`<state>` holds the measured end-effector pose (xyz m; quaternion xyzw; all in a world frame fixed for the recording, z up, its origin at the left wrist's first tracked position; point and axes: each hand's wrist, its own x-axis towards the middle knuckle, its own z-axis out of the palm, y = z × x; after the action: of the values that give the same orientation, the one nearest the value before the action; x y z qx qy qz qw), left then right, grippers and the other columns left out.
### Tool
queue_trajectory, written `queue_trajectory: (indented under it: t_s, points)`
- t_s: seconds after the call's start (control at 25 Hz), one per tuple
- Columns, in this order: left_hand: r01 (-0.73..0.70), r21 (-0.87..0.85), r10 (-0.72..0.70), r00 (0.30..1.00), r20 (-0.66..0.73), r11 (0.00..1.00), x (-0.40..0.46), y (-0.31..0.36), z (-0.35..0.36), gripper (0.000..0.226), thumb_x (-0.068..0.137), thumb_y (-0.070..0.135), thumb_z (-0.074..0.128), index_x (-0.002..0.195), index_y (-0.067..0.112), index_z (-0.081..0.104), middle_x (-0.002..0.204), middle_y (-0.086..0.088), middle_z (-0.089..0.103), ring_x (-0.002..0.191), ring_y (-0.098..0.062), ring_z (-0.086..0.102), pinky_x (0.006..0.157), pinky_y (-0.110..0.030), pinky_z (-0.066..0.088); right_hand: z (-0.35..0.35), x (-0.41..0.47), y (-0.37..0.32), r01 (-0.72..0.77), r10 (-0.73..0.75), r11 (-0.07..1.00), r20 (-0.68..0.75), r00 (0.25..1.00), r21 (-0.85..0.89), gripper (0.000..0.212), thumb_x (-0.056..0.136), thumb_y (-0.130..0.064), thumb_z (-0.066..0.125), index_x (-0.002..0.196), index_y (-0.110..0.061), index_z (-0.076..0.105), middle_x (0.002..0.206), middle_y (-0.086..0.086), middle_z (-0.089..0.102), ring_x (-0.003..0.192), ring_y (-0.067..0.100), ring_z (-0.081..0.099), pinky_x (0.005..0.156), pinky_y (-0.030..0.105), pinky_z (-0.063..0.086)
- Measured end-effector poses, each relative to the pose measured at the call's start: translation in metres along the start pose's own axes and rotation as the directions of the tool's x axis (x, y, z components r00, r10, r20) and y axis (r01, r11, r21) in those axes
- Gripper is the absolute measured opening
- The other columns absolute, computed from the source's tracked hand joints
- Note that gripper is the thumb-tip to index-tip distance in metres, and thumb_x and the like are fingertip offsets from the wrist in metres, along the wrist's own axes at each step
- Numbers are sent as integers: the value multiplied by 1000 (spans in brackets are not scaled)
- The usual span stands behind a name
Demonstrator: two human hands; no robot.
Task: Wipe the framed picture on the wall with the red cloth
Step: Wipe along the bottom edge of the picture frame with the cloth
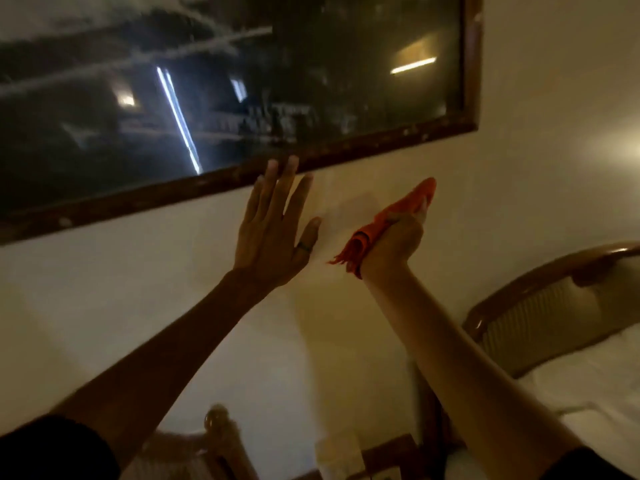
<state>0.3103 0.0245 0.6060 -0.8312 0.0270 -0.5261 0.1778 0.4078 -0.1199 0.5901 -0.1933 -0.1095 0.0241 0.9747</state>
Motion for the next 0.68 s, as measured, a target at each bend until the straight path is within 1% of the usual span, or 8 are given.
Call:
queue_trajectory:
  t_s: [0.04, 0.08, 0.16, 0.24, 0.32, 0.4, 0.56, 0.68]
  points:
    - [-6, 5, 6, 999, -35, 1000, 20, -1, -1, 64, 107, 40, 48, 160, 5, 38, 170, -22, 26, 161, -39, 15, 133, -50, 14, 9, 28, -17, 153, -155, 981, -13, 988, -120, 75, 93, -3, 38, 161, -29, 21, 137, -4, 54, 111, 17, 64, 105, 45, 52]
    - [13, 13, -13, 1000, -19, 1000, 42, -1, -1, 65, 107, 40, 48, 161, 6, 36, 171, -20, 24, 162, -37, 11, 133, -50, 14, 19, 58, -36, 330, -342, 886, 24, 940, -326, 70, 98, -7, 35, 162, -26, 16, 156, 2, 42, 130, 24, 56, 114, 48, 45]
    - [-22, 40, 22, 1000, -10, 999, 67, -2, 4, 67, 106, 41, 47, 163, 10, 32, 174, -16, 18, 163, -33, 7, 133, -49, 13, 23, 117, -58, 598, -565, 459, 304, 767, -656, 63, 104, -22, 30, 163, -18, 9, 171, 6, 12, 156, 26, 19, 128, 46, 18]
    - [-87, 129, 85, 996, 14, 988, 77, -1, 15, 68, 106, 44, 44, 164, 14, 28, 175, -10, 10, 164, -28, 2, 134, -45, 8, 6, 171, -66, 706, -399, -12, 651, 646, -708, 64, 105, -38, 21, 163, -16, 4, 171, 4, -1, 159, 23, -1, 129, 44, 1]
    - [-70, 191, 65, 997, 36, 979, 95, -4, 26, 69, 105, 47, 41, 164, 14, 28, 175, -8, 8, 164, -26, -3, 133, -44, 6, -18, 209, -71, 756, -164, -295, 810, 562, -584, 67, 104, -48, 16, 163, -18, 5, 171, 3, -1, 158, 26, -1, 128, 53, 5]
    - [-52, 228, 44, 998, 39, 972, 113, -2, 41, 70, 104, 49, 40, 163, 13, 30, 175, -11, 10, 164, -28, -3, 132, -46, 6, -31, 226, -71, 789, -136, -369, 868, 477, -491, 65, 105, -46, 20, 163, -16, 13, 171, 5, 8, 158, 25, 3, 126, 57, 15]
    - [-169, 277, 157, 985, 64, 946, 168, -2, 68, 68, 107, 51, 37, 163, 13, 31, 174, -13, 19, 162, -33, 9, 131, -52, 15, -28, 249, -70, 851, -159, -370, 928, 338, -373, 60, 109, -40, 22, 160, -9, 23, 169, 9, 18, 158, 23, 8, 126, 53, 20]
    - [-136, 291, 139, 990, 11, 947, 232, -13, 82, 69, 107, 50, 37, 164, 12, 27, 174, -13, 19, 162, -33, 6, 133, -51, 10, -26, 280, -74, 886, -162, -400, 969, 184, -236, 57, 109, -37, 23, 159, -10, 27, 167, 8, 24, 157, 22, 16, 126, 46, 22]
